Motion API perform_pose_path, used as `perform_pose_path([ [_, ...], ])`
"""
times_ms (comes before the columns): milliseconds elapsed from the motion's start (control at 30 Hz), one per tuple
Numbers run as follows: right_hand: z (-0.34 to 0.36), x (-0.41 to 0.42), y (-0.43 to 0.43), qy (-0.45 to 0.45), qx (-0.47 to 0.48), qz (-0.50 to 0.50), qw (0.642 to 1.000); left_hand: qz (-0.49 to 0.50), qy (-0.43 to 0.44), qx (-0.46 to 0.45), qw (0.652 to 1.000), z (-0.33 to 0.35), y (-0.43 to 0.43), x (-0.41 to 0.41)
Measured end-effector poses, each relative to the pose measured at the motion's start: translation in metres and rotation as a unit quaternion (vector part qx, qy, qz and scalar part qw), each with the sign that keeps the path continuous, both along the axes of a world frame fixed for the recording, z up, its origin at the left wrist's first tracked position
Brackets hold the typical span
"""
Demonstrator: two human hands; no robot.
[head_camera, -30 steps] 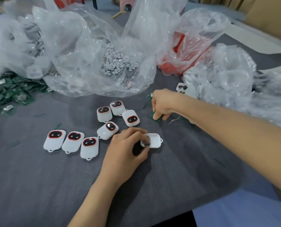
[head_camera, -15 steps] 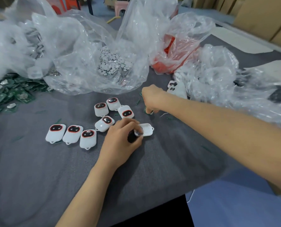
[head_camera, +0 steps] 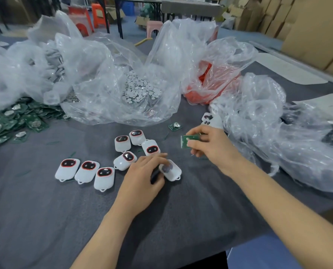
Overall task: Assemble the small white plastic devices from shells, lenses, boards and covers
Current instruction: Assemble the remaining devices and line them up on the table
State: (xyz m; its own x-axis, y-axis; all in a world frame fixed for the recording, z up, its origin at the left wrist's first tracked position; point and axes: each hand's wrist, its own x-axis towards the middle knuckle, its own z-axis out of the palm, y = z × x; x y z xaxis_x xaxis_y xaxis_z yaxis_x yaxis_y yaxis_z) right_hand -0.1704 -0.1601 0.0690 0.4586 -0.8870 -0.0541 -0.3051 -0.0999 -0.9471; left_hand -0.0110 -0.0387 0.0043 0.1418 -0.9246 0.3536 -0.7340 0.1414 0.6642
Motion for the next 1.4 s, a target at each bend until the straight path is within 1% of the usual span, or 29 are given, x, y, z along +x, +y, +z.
perform_pose_path([
  [33,-0.002,-0.005,0.002,-0.050,0.044,0.001,0.998,0.003,-0.007,0.007,1.000,-0.001,0.000,0.000],
  [67,-0.005,-0.009,0.006,-0.088,0.067,0.000,0.994,0.005,-0.011,0.011,1.000,-0.002,0.001,-0.001],
  [100,-0.007,-0.012,0.009,-0.110,0.066,-0.004,0.992,0.009,-0.012,0.013,1.000,-0.002,0.001,-0.001],
  [233,-0.016,-0.014,0.025,-0.152,-0.006,-0.022,0.988,0.021,-0.019,0.018,0.999,-0.002,0.002,0.000],
  [300,-0.019,-0.014,0.031,-0.183,-0.007,-0.027,0.983,0.024,-0.038,0.031,0.999,-0.001,0.001,-0.002],
  [367,-0.021,-0.013,0.036,-0.206,0.006,-0.007,0.978,0.028,-0.036,0.036,0.998,0.000,0.002,-0.003],
  [433,-0.024,-0.011,0.040,-0.206,0.006,-0.003,0.979,0.032,-0.002,0.022,0.999,0.003,0.003,-0.004],
  [600,-0.032,0.004,0.052,-0.208,0.022,0.006,0.978,0.046,0.132,-0.020,0.990,0.010,0.008,-0.003],
  [700,-0.035,0.014,0.059,-0.209,0.037,0.020,0.977,0.056,0.172,-0.022,0.983,0.010,0.008,-0.003],
  [833,-0.036,0.019,0.062,-0.226,0.064,0.031,0.971,0.086,0.220,0.005,0.972,0.005,0.007,0.002],
  [967,-0.036,0.022,0.063,-0.258,0.080,-0.010,0.963,0.095,0.258,-0.003,0.961,0.004,0.007,0.003],
  [1067,-0.035,0.018,0.057,-0.266,0.070,-0.038,0.961,0.120,0.239,-0.019,0.963,0.003,0.007,0.003],
  [1200,-0.031,0.008,0.050,-0.292,0.116,-0.049,0.948,0.130,0.147,-0.048,0.979,0.003,0.008,0.002],
  [1267,-0.029,0.005,0.049,-0.301,0.143,-0.058,0.941,0.129,0.124,-0.057,0.982,0.003,0.007,0.001],
  [1333,-0.028,0.005,0.049,-0.285,0.150,-0.080,0.943,0.129,0.113,-0.061,0.983,0.004,0.006,0.000],
  [1400,-0.028,0.006,0.049,-0.245,0.140,-0.099,0.954,0.127,0.103,-0.064,0.984,0.006,0.007,-0.001],
])
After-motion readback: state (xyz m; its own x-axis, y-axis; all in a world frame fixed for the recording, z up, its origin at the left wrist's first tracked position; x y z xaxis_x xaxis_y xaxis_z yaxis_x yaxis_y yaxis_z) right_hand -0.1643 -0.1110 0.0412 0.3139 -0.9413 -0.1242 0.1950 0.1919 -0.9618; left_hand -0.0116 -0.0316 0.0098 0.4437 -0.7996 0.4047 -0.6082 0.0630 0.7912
